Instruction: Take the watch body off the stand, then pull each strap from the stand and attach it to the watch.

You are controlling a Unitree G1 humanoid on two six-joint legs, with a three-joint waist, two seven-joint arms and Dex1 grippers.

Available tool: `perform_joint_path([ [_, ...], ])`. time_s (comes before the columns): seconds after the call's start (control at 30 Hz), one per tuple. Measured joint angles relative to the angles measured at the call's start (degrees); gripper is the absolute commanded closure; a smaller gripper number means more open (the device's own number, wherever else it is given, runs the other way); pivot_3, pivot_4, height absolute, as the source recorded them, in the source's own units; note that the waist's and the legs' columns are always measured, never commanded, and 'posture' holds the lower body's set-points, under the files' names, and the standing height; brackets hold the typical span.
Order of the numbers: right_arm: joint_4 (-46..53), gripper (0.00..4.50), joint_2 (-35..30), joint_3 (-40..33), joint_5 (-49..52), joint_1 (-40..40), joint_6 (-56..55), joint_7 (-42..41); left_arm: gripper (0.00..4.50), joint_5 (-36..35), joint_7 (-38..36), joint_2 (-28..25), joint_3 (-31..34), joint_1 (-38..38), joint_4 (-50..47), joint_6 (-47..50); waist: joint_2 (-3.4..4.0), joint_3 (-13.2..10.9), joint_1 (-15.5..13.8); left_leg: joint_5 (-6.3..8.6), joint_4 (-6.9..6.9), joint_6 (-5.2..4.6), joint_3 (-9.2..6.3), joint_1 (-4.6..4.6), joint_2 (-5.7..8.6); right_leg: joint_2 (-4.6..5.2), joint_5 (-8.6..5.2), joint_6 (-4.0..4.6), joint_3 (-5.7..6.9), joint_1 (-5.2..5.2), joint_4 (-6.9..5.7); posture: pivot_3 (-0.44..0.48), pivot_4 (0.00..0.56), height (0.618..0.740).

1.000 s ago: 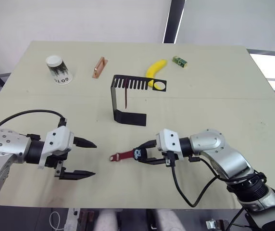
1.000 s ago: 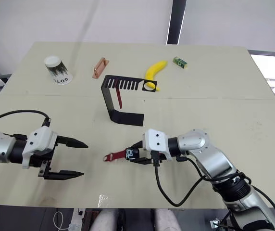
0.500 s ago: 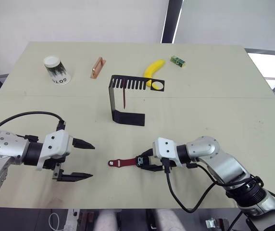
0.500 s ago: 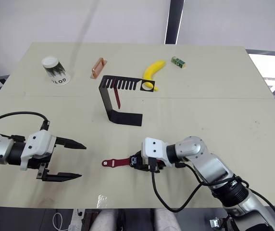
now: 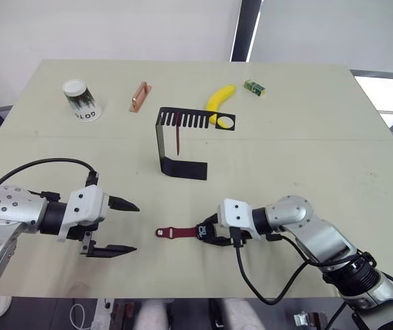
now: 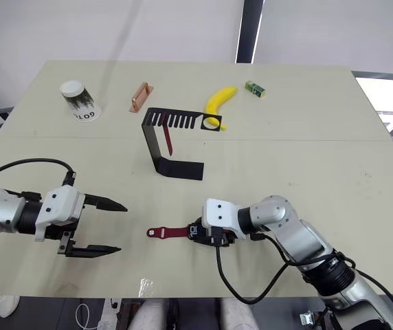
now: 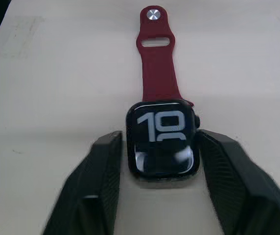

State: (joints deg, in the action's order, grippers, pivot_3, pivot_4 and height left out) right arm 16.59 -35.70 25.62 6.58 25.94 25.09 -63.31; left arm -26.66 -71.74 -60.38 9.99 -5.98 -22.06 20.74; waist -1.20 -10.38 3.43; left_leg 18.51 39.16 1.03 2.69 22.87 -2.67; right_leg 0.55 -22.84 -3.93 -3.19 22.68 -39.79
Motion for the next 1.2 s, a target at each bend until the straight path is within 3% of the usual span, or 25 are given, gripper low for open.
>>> perform_joint_path([
  [0.03,0.0,0.07,-0.36,-0.02,0.24,0.0,0.0,-0.37,0.0,-0.01,0.19,0.32,-0.01,-0.13,0.0,0.0,0.0,0.0,-0.02,0.0,0.0,0.0,0.0,0.0,0.01,0.01,0.0,0.0,0.0,0.0,0.0,0.0,0.15,0.74],
  [0.17,1.44,0.07,-3.44,-3.65,3.61,-0.73,0.65,-2.0,0.0,-0.08,1.44,1.58,0.17,-0.14,0.01,0.02,0.0,0.0,-0.08,0.0,0.01,0.0,0.0,0.0,0.0,0.01,0.0,0.0,0.0,0.0,-0.01,0.0,0.15,0.74],
  [0.3,4.14,0.07,-9.04,-13.71,10.49,-5.86,2.03,-4.06,0.0,-0.79,3.8,3.16,3.69,3.27,-0.09,0.91,-0.01,0.0,-0.24,0.02,0.0,-0.04,-0.02,0.0,0.0,0.02,0.0,0.0,0.02,-0.04,0.01,0.0,0.15,0.74],
  [0.67,0.17,0.07,-19.29,-43.7,19.41,-26.54,0.93,-6.63,0.0,-3.48,7.69,8.09,25.66,22.7,1.08,6.37,-0.01,0.0,-0.36,0.28,-0.18,-0.46,-0.02,-0.8,0.0,-0.01,-0.03,0.05,0.0,-0.9,0.55,0.0,0.15,0.74],
  [0.83,-5.61,0.07,-20.39,-54.97,19.43,-33.83,-0.68,-7.31,0.0,-2.84,7.35,7.83,34.37,25.81,10.54,6.18,-0.01,0.01,-0.38,0.33,-0.24,-0.48,-0.02,-1.01,0.02,-0.01,-0.04,0.07,0.0,-1.23,0.86,0.0,0.15,0.74],
  [1.0,-7.01,0.07,-20.39,-60.29,19.44,-36.77,-1.41,-7.34,0.0,-2.17,7.28,7.78,36.75,25.93,15.28,4.31,-0.02,0.01,-0.33,0.36,-0.29,-0.45,0.0,-1.13,0.01,0.0,-0.04,0.07,-0.03,-1.34,0.88,0.0,0.15,0.74],
  [1.2,-6.07,0.07,-19.85,-59.22,21.01,-33.8,-0.24,-5.85,0.0,-4.85,9.08,8.68,35.18,23.59,11.24,6.94,-0.02,0.01,-0.24,0.38,-0.52,-0.39,0.02,-1.49,-0.01,0.0,-0.05,0.07,-0.04,-1.65,0.96,0.0,0.15,0.74],
])
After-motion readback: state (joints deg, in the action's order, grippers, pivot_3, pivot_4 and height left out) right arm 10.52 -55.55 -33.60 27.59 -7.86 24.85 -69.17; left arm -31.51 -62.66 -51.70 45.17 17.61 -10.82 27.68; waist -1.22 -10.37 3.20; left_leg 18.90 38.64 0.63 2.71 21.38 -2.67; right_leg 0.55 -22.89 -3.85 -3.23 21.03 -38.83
